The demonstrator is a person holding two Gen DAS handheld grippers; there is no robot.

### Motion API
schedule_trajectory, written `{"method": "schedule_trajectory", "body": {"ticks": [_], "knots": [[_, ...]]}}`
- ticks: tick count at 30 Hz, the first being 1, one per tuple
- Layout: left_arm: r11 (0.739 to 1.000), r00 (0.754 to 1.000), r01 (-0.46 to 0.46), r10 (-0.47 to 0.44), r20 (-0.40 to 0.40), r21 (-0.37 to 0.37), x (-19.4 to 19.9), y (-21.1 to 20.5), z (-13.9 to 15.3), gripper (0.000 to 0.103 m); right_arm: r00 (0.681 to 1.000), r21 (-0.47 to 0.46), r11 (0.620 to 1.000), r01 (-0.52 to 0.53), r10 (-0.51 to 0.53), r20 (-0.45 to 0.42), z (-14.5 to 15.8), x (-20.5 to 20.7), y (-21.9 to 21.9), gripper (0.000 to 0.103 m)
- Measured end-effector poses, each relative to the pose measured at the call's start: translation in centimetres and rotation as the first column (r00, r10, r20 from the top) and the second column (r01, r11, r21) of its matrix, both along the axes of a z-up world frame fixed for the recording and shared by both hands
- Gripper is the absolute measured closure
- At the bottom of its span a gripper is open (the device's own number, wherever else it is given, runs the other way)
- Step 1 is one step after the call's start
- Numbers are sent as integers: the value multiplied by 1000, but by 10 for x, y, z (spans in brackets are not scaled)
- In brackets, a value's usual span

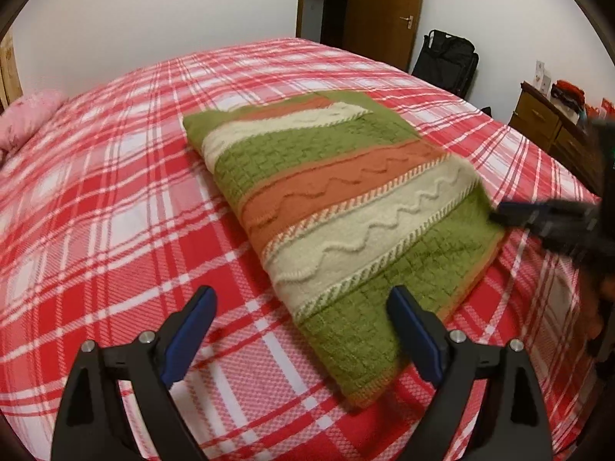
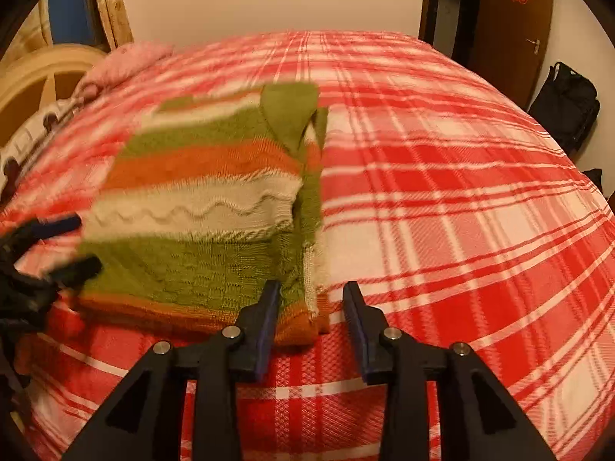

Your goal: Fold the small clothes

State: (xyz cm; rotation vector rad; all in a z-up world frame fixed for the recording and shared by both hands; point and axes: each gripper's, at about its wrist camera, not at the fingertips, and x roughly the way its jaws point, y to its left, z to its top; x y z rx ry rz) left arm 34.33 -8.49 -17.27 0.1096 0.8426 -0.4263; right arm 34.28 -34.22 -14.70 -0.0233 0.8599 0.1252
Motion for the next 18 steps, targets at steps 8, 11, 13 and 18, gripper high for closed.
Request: {"method": "schedule_trajectory", "body": {"ticks": [8, 11, 13, 18], "knots": [[999, 999, -48, 49, 22, -22, 13, -2, 4, 10, 986, 44, 985, -165, 164, 19, 24, 52, 58, 68], [998, 999, -47, 47, 1, -29, 16, -5, 2, 10, 986, -32, 991, -133, 129, -107, -17, 74, 60, 69], [999, 1000, -30, 30, -6, -28, 17, -7, 0, 10, 989, -53, 989, -136, 132, -73, -22, 71, 54, 70], [1000, 1000, -6, 6, -20, -30, 19, -11, -3, 10, 991, -188, 975, -121, 109, -73, -25, 53, 49, 70]]}}
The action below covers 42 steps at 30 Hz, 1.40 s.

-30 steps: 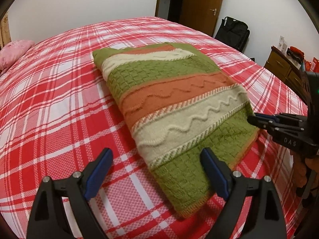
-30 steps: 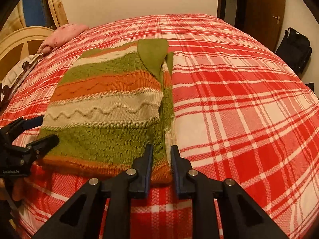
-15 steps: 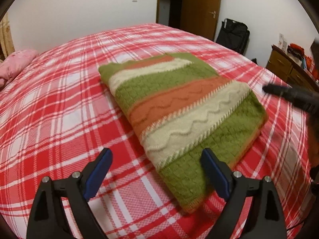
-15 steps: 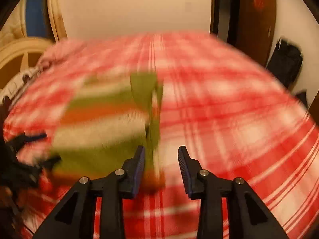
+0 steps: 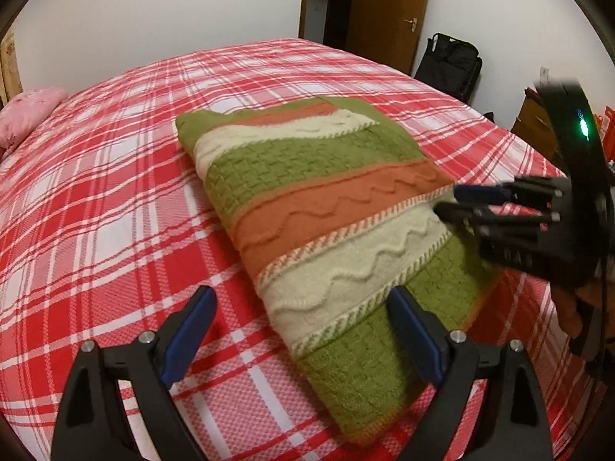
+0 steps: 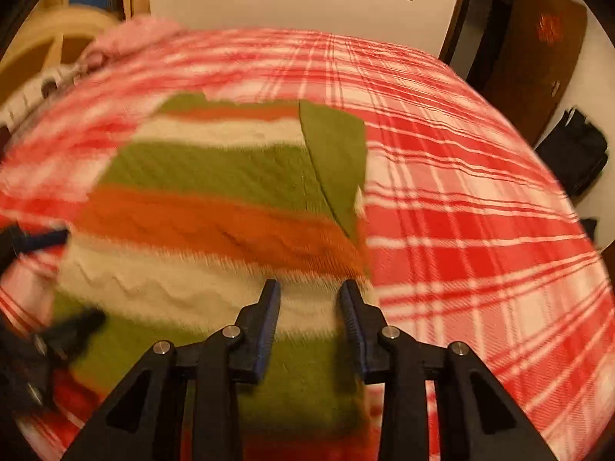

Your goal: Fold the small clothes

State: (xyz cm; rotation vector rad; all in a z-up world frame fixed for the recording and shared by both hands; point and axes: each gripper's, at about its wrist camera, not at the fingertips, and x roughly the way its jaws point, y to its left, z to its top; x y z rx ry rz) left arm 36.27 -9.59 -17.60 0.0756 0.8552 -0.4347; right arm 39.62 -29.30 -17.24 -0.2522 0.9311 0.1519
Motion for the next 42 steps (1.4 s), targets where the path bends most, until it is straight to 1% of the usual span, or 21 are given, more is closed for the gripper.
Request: {"method": "schedule_trajectory", "body": {"ticks": [3, 6, 8, 10, 12, 15, 17, 18, 19, 20, 22, 24, 26, 27, 28, 29, 31, 33, 34, 38, 42], "knots": [[1000, 1000, -3, 3, 10, -6, -3, 4, 1, 10, 1000, 17, 1000, 1, -1, -25, 6, 1, -10, 70], [1000, 1000, -25, 25, 8, -14, -5, 16, 1, 10, 999, 103, 995, -1, 5, -41, 15, 5, -20, 68], [998, 998, -53, 53, 15, -22, -6, 27, 3, 10, 1000, 103, 995, 4, -2, -20, 21, 4, -26, 67], [996, 996, -87, 88, 23, -31, -3, 36, 5, 9, 1000, 152, 988, -1, 0, 10, 29, 3, -32, 67], [992, 993, -114, 115, 22, -46, 2, 40, 5, 6, 998, 191, 981, -15, 3, 66, 41, 2, -27, 67], [992, 993, -117, 117, 0, -53, 10, 33, 0, 6, 987, 220, 967, -124, 97, 129, 60, 14, 6, 66], [993, 994, -108, 107, -15, -56, 14, 23, -3, 6, 987, 206, 967, -150, 135, 86, 55, 32, 27, 57], [993, 995, -100, 99, -23, -59, 16, 19, -5, 6, 990, 201, 969, -142, 143, 14, 42, 51, 37, 57], [994, 995, -93, 92, -30, -64, 17, 15, -5, 6, 991, 205, 971, -126, 134, -27, 32, 61, 39, 57], [994, 996, -88, 85, -35, -66, 17, 12, -5, 6, 993, 191, 977, -94, 104, -47, 20, 72, 38, 57], [995, 997, -75, 72, -38, -70, 16, 11, -3, 6, 996, 169, 983, -70, 78, -40, 12, 76, 29, 57], [995, 998, -61, 58, -34, -76, 13, 14, -1, 5, 996, 273, 961, -52, 68, -52, 16, 74, 9, 57], [996, 998, -50, 47, -37, -79, 12, 18, -3, 5, 996, 367, 928, -57, 75, -37, 23, 71, -8, 57], [995, 998, -55, 51, -43, -83, 13, 20, -5, 5, 998, 377, 925, -43, 53, -17, 29, 71, -16, 57], [993, 997, -61, 55, -57, -101, 16, 22, -8, 4, 1000, 384, 923, -21, 25, -8, 31, 75, -24, 50], [991, 996, -65, 56, -74, -119, 19, 23, -10, 4, 1000, 419, 908, 7, 0, -18, 31, 81, -35, 44], [983, 991, -82, 64, -114, -166, 25, 25, -15, 4, 997, 490, 870, 60, -31, -68, 26, 98, -51, 41], [976, 989, -87, 60, -138, -197, 28, 26, -18, 4, 988, 529, 841, 118, -48, -144, 13, 119, -61, 41], [974, 988, -91, 61, -144, -208, 29, 26, -19, 3, 986, 541, 831, 129, -48, -161, 7, 125, -63, 41], [975, 988, -85, 57, -140, -203, 31, 23, -20, 1, 981, 580, 803, 138, -31, -190, -9, 144, -66, 41], [981, 989, -77, 52, -142, -180, 36, 16, -22, 0, 981, 641, 754, 143, -24, -192, -21, 158, -68, 41]]}}
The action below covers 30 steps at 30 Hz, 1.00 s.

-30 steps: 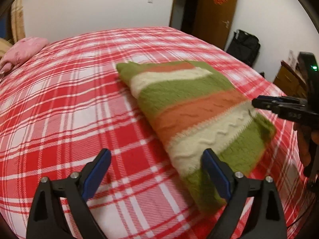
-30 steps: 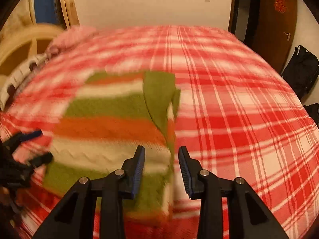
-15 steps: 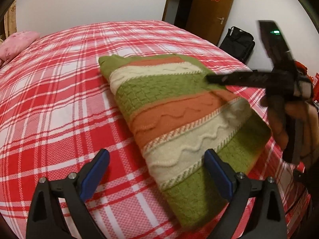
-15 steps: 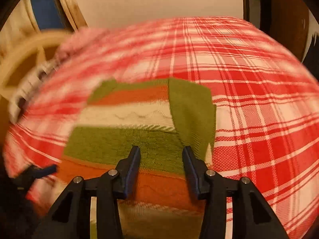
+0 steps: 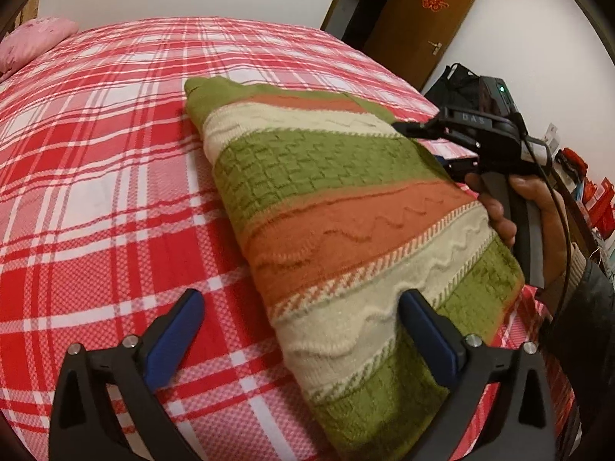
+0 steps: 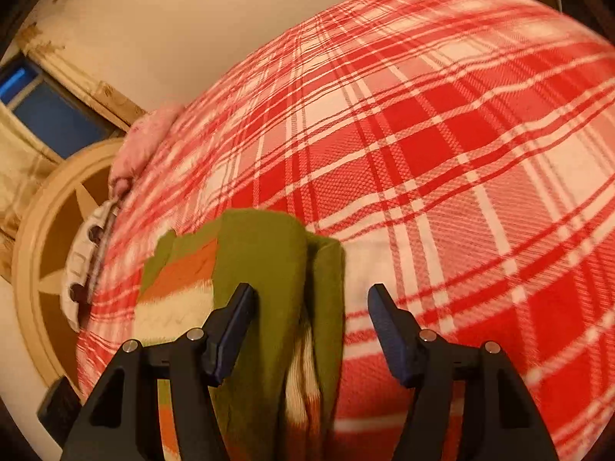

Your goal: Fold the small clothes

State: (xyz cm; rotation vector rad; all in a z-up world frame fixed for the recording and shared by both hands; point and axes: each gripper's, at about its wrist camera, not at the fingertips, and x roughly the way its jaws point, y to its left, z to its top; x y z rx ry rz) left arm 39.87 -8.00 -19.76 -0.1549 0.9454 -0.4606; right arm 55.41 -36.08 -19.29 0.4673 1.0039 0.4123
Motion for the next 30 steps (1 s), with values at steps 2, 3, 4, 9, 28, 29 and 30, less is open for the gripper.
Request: {"method": "schedule_trajectory", "body": {"ticks": [2, 3, 4, 9, 28, 29, 30], "knots": [[1000, 1000, 4, -4, -2, 14, 2, -2, -1, 0, 1000, 16, 1000, -15, 14, 4, -2, 4, 1, 41], [1000, 1000, 6, -5, -2, 23, 2, -3, -1, 0, 1000, 22, 999, -24, 24, 6, -3, 4, 2, 41], [1000, 1000, 5, -5, -2, 24, 1, -2, -1, 0, 999, 29, 999, -33, 32, 7, -3, 4, 2, 42], [999, 1000, 2, -3, 5, 44, 0, -5, -2, 0, 998, 11, 998, -59, 59, 9, -6, 5, 6, 56], [996, 997, 69, -71, 35, 63, -15, -10, 12, 66, 994, -86, 996, -19, 28, 103, 24, -14, 28, 82], [995, 996, 70, -73, 42, 70, -16, -10, 14, 72, 994, -81, 997, -18, 27, 108, 27, -15, 28, 83], [995, 996, 69, -73, 47, 73, -17, -8, 17, 73, 993, -71, 997, -18, 26, 114, 31, -17, 28, 83]]}}
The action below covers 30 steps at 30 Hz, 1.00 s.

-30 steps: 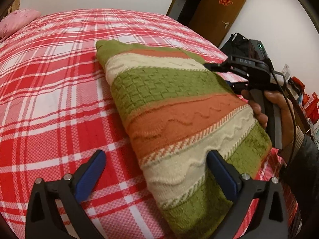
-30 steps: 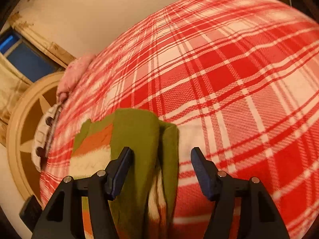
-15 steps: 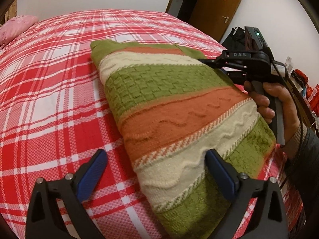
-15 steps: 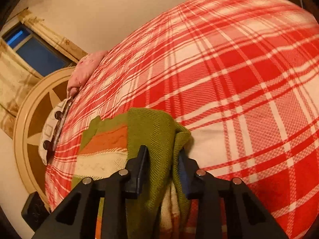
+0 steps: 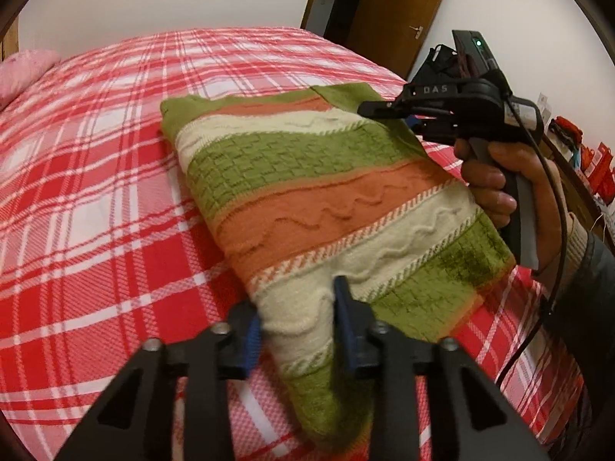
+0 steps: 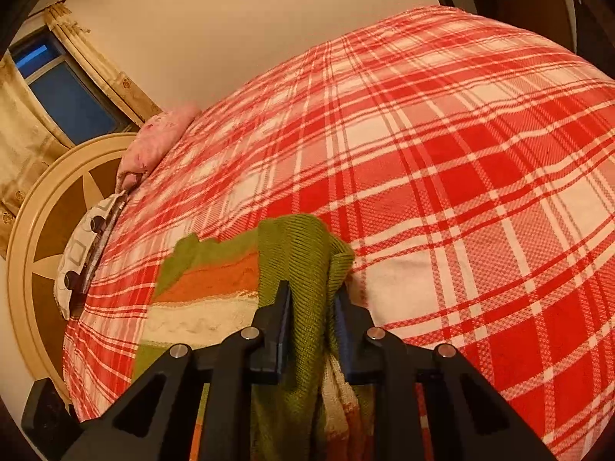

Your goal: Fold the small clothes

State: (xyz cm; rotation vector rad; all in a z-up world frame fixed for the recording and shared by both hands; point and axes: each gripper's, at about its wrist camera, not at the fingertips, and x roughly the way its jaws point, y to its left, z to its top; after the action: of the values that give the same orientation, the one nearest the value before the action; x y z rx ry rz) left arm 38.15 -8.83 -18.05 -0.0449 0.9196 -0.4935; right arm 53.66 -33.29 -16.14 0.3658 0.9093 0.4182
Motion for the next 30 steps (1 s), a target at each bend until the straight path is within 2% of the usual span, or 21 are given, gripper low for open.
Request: {"method": "schedule_trajectory", "body": {"ticks": [4, 9, 14, 22, 30], "knots": [[1000, 1000, -8, 9, 18, -22, -8, 8, 14, 78, 1000, 14, 1000, -16, 16, 25, 17, -10, 8, 83], [1000, 998, -11, 13, 59, -25, -31, 18, 31, 79, 998, 22, 999, -48, 47, 37, 32, -28, 27, 84], [999, 994, -45, 47, 99, -15, -61, 45, 49, 79, 995, 59, 994, -95, 93, 35, 40, -46, 53, 84], [988, 978, -151, 147, 147, 18, -115, 104, 65, 80, 975, 109, 970, -219, 214, 56, 51, -75, 134, 84], [968, 956, -250, 245, 161, 10, -153, 147, 71, 80, 953, 138, 943, -303, 297, 63, 57, -97, 200, 84]]}}
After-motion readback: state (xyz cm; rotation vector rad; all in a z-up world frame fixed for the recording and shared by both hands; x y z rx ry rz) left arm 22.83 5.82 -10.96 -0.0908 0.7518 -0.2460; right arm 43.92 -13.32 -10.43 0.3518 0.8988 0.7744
